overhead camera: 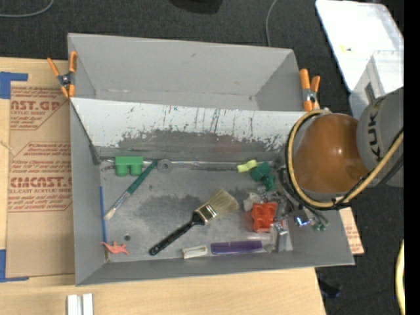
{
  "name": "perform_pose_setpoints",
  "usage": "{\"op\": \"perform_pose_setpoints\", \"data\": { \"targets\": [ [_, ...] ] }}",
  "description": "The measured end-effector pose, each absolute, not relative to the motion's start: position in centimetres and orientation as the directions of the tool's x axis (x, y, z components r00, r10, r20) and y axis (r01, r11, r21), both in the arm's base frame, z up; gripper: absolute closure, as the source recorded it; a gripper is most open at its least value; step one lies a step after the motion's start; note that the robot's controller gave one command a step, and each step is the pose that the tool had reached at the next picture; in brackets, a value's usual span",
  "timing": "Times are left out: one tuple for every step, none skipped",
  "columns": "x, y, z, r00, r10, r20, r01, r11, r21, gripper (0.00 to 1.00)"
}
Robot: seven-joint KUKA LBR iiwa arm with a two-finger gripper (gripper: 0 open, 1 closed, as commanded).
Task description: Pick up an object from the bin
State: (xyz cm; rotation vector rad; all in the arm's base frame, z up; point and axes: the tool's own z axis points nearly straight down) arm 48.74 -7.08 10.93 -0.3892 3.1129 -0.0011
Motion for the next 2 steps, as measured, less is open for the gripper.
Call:
{"op": "perform_pose_setpoints", "data": {
  "targets": [
    [51.5,-7.0,8.9,-0.978,-0.207,-0.002,-0.207,0.978,0.000,0.00],
    [52.9,-7.2,8.5,-0.962,-0.274,-0.003,-0.274,0.962,-0.001,0.00]
  ]
}}
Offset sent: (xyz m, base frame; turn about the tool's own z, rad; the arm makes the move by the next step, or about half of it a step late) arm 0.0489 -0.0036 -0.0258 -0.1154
